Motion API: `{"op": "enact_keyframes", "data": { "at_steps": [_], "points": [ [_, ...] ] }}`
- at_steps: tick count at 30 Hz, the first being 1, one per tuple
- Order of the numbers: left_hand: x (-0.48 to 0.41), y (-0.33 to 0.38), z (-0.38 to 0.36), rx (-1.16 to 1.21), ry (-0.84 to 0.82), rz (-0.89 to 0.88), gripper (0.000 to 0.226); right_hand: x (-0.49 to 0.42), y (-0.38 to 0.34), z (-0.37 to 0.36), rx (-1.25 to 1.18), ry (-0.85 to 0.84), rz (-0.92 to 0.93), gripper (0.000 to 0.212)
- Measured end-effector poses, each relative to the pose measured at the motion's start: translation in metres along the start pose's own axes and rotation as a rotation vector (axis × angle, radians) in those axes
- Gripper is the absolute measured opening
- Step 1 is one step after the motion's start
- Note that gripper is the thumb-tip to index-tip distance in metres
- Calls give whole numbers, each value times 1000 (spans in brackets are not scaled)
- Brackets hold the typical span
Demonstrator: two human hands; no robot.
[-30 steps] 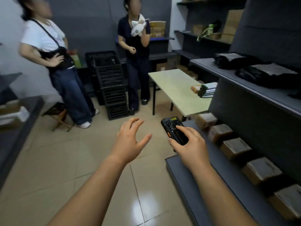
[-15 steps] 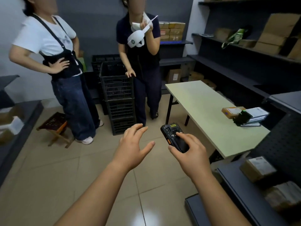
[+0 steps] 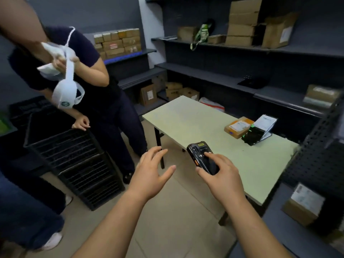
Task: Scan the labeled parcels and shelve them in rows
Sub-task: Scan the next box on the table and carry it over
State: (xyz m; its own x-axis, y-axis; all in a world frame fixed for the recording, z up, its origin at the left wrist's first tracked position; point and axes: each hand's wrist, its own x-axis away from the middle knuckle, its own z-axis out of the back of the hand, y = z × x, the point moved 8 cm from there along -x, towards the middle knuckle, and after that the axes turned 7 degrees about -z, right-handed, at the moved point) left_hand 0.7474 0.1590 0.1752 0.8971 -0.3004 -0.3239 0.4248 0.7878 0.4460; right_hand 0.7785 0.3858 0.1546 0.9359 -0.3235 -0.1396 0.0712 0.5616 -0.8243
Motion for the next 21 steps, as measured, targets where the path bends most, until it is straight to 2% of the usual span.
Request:
{"op": "enact_keyframes", "data": {
  "at_steps": [7,14,21],
  "points": [
    [-143,-19,-37,57,-92,-153,62,-104,5,4,51,167,-122,51],
    [-257,-14,-113,182,-225,-337,80,-168,39,18,151,366,-300,52],
    [-341,4,-175,261,-381,-495,62,-206,62,23,198,525,-475,52]
  ]
}}
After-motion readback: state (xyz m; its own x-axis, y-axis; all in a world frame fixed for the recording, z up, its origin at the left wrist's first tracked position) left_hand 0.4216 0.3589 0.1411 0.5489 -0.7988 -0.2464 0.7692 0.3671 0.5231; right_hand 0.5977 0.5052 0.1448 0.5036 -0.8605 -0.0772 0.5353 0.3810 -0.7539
